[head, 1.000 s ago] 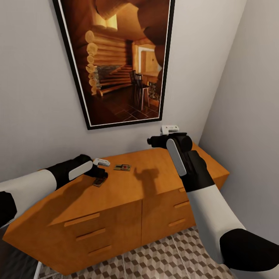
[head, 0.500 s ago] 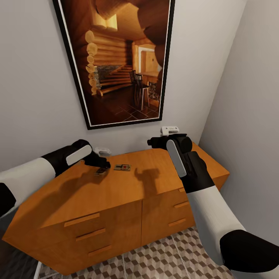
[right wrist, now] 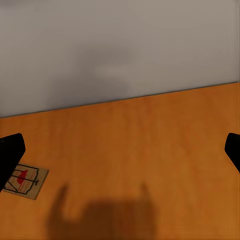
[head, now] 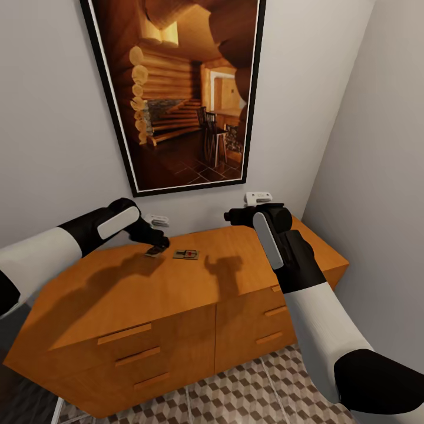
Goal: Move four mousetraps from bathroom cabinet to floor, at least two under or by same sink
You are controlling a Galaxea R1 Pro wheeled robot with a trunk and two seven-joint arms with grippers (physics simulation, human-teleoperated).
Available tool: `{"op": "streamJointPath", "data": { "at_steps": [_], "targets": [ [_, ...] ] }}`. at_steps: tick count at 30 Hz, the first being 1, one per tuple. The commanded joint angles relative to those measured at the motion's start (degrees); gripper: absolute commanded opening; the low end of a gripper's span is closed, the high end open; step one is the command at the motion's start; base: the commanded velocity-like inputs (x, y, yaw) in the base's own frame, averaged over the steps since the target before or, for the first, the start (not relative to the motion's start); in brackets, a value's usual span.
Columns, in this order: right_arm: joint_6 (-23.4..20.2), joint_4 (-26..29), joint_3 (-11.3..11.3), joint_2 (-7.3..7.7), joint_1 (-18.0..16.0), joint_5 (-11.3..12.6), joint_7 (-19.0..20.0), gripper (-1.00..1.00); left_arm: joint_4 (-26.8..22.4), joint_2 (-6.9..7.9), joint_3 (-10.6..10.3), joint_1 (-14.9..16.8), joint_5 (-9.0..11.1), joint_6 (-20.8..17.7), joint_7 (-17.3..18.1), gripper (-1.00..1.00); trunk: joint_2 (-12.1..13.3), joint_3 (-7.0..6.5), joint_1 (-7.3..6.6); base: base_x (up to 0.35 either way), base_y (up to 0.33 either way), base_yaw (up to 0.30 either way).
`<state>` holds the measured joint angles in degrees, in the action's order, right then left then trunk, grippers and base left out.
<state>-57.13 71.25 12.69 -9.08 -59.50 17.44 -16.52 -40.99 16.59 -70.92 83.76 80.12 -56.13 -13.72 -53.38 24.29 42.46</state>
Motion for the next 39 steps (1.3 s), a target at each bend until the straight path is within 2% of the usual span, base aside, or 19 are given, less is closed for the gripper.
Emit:
{"op": "streamJointPath", "data": {
  "at_steps": [1, 2, 6, 12, 15, 17, 19, 20, 21, 24, 25, 26, 27, 29, 30, 32, 33, 35, 39],
  "targets": [
    [0.0, 0.0, 0.0, -0.02, 0.0, 0.0, 0.0, 1.00, -0.4, 0.01, 0.5, 0.0, -0.1, -0.3, -0.1, -1.00, 0.0, 0.00, 0.00, 0.000, 0.000, 0.000],
    [0.0, 0.0, 0.0, -0.01, 0.0, 0.0, 0.0, 1.00, -0.5, 0.01, 0.8, 0.0, -0.1, -0.5, -0.1, -1.00, 0.0, 0.00, 0.00, 0.000, 0.000, 0.000],
    [-0.1, 0.4, -0.2, 0.10, 0.0, -0.2, 0.0, 1.00, -1.4, 0.09, 4.3, 0.1, -0.2, -0.9, -0.2, -1.00, 0.0, 0.00, 0.00, 0.000, 0.000, 0.000],
    [-0.2, 0.0, -0.2, 1.48, 0.0, -0.2, -0.1, 1.00, -4.1, 0.31, 6.1, 0.1, -0.1, -1.1, -0.3, -1.00, 0.0, 0.00, 0.00, 0.014, 0.000, 0.000],
    [-0.2, -0.2, -0.2, 2.01, 0.0, -0.2, -0.1, 1.00, -7.2, 1.24, 6.4, 0.1, -0.1, -1.2, -0.3, -1.00, 0.0, 0.00, 0.00, 0.136, 0.074, 0.000],
    [-0.3, -0.4, -0.2, 2.75, 0.3, -0.2, -0.1, 1.00, -9.5, 2.69, 6.9, 0.1, 0.1, -1.3, -0.2, -1.00, 0.0, 0.00, 0.00, 0.183, 0.116, 0.000],
    [-0.2, -0.6, -0.2, 3.43, 0.9, -0.2, -0.1, 1.00, -12.2, 4.31, 8.4, 0.1, 0.3, -1.5, -0.2, -1.00, 0.0, 0.00, 0.00, 0.098, 0.063, 0.000],
    [-0.2, -0.8, -0.2, 3.80, 1.2, -0.3, -0.1, 1.00, -14.6, 5.60, 10.1, 0.1, 0.5, -1.7, -0.2, -1.00, 0.0, 0.00, 0.00, 0.056, 0.036, 0.000],
    [-0.2, -1.0, -0.2, 3.95, 1.4, -0.3, -0.1, 1.00, -15.9, 6.26, 11.2, 0.1, 0.6, -1.8, -0.2, -1.00, 0.0, 0.00, 0.00, 0.044, 0.028, 0.000],
    [-0.1, -2.4, -0.1, 4.36, 2.1, -0.3, -0.1, 1.00, -24.0, 9.40, 18.8, 0.1, 1.7, -2.0, -0.1, -1.00, 0.0, 0.00, 0.00, 0.019, 0.012, 0.000],
    [-0.1, -2.7, -0.1, 4.39, 2.2, -0.3, -0.1, 1.00, -25.1, 9.72, 19.9, 0.1, 2.0, -2.1, -0.1, -1.00, 0.0, 0.00, 0.00, 0.009, 0.006, 0.000],
    [0.0, -3.4, -0.1, 4.44, 2.3, -0.3, 0.0, 1.00, -27.2, 10.22, 22.0, 0.1, 2.7, -2.1, -0.1, -1.00, 0.0, 0.00, 0.00, 0.006, 0.004, 0.000],
    [0.0, -3.7, -0.1, 4.43, 2.3, -0.3, 0.0, 1.00, -28.0, 10.41, 22.8, 0.1, 3.1, -2.1, -0.1, -1.00, 0.0, 0.00, 0.00, 0.005, 0.003, 0.000],
    [0.1, -4.6, 0.0, 4.40, 2.5, -0.4, 0.0, 1.00, -30.4, 10.87, 25.3, 0.1, 5.6, -2.1, 0.0, -1.00, 0.0, 0.00, 0.00, 0.003, 0.002, 0.000],
    [0.1, -4.8, 0.0, 4.39, 2.5, -0.4, 0.0, 1.00, -30.8, 10.91, 25.8, 0.1, 6.5, -2.1, 0.0, -1.00, 0.0, 0.00, 0.00, 0.002, 0.001, 0.000],
    [0.1, -5.4, 0.1, 4.36, 2.9, -0.4, 0.1, 1.00, -32.4, 10.95, 27.7, 0.1, 10.5, -2.0, 0.0, -1.00, 0.0, 0.00, 0.00, 0.001, 0.000, 0.000],
    [0.1, -5.5, 0.1, 4.35, 3.0, -0.4, 0.1, 1.00, -32.8, 10.94, 28.1, 0.1, 11.7, -2.0, 0.0, -1.00, 0.0, 0.00, 0.00, 0.000, 0.000, 0.000],
    [0.2, -5.7, 0.1, 4.36, 3.7, -0.4, 0.1, 1.00, -34.6, 10.82, 29.4, 0.1, 16.1, -1.9, 0.0, -1.00, 0.0, 0.00, 0.00, 0.000, 0.000, 0.000],
    [0.2, -5.8, 0.8, 4.33, 4.6, -0.4, 0.1, 1.00, -36.5, 10.37, 30.4, 0.1, 21.2, -1.7, 0.0, -1.00, 0.0, 0.00, 0.00, 0.000, 0.000, 0.000]
  ]
}}
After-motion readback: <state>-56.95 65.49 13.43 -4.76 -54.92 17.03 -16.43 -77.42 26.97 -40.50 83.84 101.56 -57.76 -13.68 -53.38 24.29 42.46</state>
